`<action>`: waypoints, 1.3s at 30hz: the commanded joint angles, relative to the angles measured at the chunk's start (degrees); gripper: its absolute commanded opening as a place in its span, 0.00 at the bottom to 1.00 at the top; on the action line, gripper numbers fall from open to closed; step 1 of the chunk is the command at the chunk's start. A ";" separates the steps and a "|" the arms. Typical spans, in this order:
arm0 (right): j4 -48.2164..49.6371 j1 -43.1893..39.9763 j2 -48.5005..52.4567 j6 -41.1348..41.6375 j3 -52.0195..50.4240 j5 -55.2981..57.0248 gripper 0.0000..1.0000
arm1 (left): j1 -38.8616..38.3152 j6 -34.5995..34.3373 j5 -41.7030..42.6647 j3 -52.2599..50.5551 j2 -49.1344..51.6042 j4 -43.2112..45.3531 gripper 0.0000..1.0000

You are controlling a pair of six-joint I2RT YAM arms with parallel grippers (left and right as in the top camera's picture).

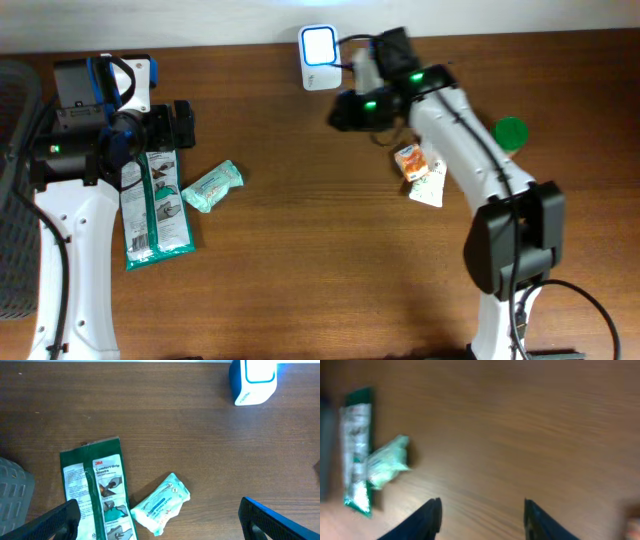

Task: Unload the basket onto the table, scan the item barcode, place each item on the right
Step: 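Carry the Kleenex pack right and drop it near the tube, then reach the right gripper to the mint-green toilet tissue pack and grasp it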

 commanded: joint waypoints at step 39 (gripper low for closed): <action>28.83 21.20 21.77 4.48 1.05 -0.52 0.04 | 0.00 0.50 0.59 0.72 0.09 0.11 0.99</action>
